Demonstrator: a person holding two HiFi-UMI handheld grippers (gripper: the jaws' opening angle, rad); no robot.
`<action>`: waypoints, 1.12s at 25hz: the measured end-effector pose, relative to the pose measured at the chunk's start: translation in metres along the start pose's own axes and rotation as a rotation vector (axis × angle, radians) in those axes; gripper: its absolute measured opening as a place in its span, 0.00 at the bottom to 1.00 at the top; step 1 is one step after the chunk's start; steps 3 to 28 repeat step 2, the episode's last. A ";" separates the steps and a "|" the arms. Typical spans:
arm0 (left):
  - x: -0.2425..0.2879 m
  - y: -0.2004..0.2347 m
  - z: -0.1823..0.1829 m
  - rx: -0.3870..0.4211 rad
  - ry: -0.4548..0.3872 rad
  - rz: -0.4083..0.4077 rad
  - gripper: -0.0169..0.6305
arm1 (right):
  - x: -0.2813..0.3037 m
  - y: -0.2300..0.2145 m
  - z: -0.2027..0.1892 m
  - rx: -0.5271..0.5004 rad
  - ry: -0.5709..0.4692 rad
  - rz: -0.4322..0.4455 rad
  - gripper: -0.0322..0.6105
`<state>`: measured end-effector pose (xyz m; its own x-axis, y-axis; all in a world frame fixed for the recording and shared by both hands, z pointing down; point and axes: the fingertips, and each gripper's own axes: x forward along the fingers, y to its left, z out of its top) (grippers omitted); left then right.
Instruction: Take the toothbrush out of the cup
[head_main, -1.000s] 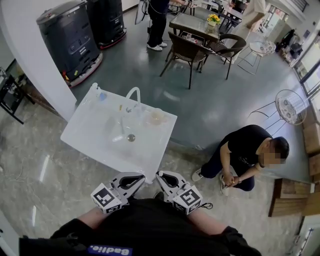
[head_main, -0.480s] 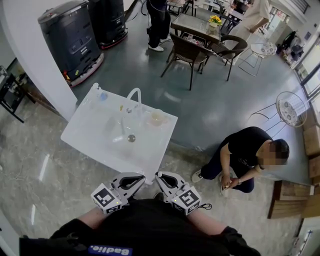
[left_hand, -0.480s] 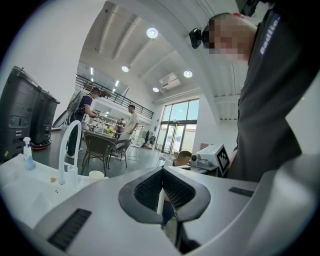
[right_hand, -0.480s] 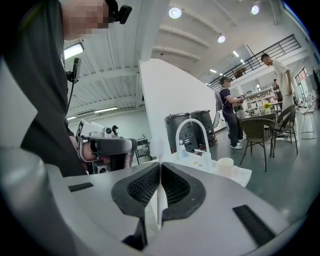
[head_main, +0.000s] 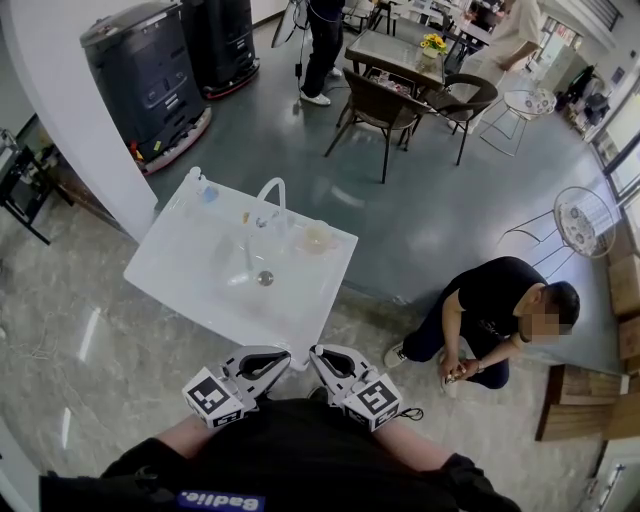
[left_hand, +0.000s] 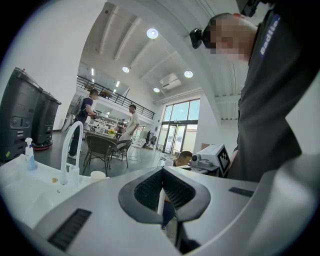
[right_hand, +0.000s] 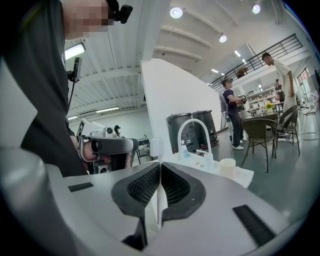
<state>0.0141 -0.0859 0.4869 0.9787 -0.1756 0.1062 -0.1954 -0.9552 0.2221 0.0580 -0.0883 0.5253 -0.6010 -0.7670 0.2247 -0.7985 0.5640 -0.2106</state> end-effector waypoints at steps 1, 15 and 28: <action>-0.001 0.000 -0.001 0.000 0.001 0.001 0.04 | 0.001 0.000 -0.002 -0.002 -0.006 0.002 0.08; -0.001 0.000 -0.001 0.000 0.001 0.001 0.04 | 0.001 0.000 -0.003 -0.005 -0.011 0.003 0.08; -0.001 0.000 -0.001 0.000 0.001 0.001 0.04 | 0.001 0.000 -0.003 -0.005 -0.011 0.003 0.08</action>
